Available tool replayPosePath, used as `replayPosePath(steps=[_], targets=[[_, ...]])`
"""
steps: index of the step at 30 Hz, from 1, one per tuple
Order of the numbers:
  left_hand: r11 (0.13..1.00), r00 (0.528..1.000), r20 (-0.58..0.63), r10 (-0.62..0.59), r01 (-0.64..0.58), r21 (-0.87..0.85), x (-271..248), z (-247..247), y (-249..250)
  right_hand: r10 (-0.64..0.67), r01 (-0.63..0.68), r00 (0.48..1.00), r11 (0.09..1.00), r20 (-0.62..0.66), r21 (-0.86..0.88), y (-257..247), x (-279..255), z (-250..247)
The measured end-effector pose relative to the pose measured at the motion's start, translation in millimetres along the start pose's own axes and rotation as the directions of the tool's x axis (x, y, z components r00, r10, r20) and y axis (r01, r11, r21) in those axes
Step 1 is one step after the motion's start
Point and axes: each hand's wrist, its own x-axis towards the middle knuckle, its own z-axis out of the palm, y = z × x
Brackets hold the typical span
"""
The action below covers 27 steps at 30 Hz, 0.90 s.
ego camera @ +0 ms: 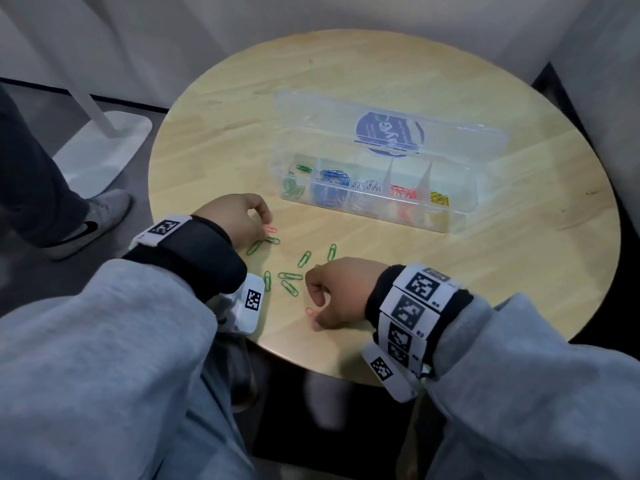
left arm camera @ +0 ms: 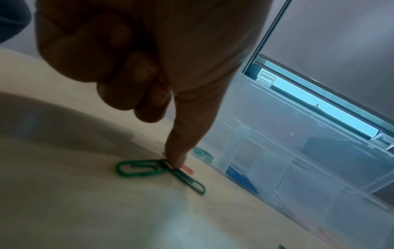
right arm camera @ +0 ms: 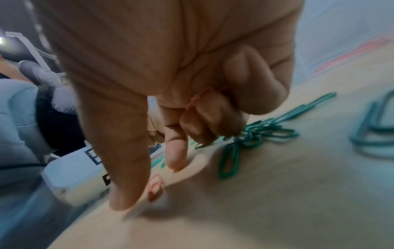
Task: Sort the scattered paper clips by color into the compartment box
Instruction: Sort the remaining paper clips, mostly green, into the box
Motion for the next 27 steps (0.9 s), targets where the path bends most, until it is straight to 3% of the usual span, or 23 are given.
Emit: replayPosePath(steps=[4,10,13,15,18,21,24,27], targets=[[0.999,1.000,0.023,-0.008,0.007,0.039,-1,0,2,-0.007,0.004,0.999,0.998,-0.043,-0.069,1,3,-3],[0.999,0.993,0.111,-0.031,0.027,0.040,-3,0,2,0.040,-0.037,0.999,0.994,0.027,-0.102,3,3,-5],[1.000,0.985,0.169,-0.028,0.029,-0.008,-5,-3,2,0.067,-0.067,0.998,0.998,0.010,0.016,10,-2,-15],[0.996,0.981,0.194,-0.020,0.037,-0.082,-6,-6,3,0.108,-0.102,0.994,0.976,-0.019,0.192,20,-4,-25],[0.976,0.977,0.210,-0.028,0.072,-0.206,-8,-10,6,0.174,-0.128,0.984,0.819,-0.031,0.560,36,-13,-41],[0.935,0.962,0.273,-0.029,0.122,-0.332,-6,-12,9,0.181,-0.060,0.982,0.552,-0.049,0.832,46,-22,-52],[0.832,0.964,0.265,-0.014,0.158,-0.532,-8,-14,14,0.230,0.029,0.966,0.350,-0.116,0.936,53,-31,-61],[0.710,0.975,0.218,0.049,0.120,-0.694,-11,-19,19,0.328,0.174,0.916,0.190,-0.230,0.966,59,-40,-71]])
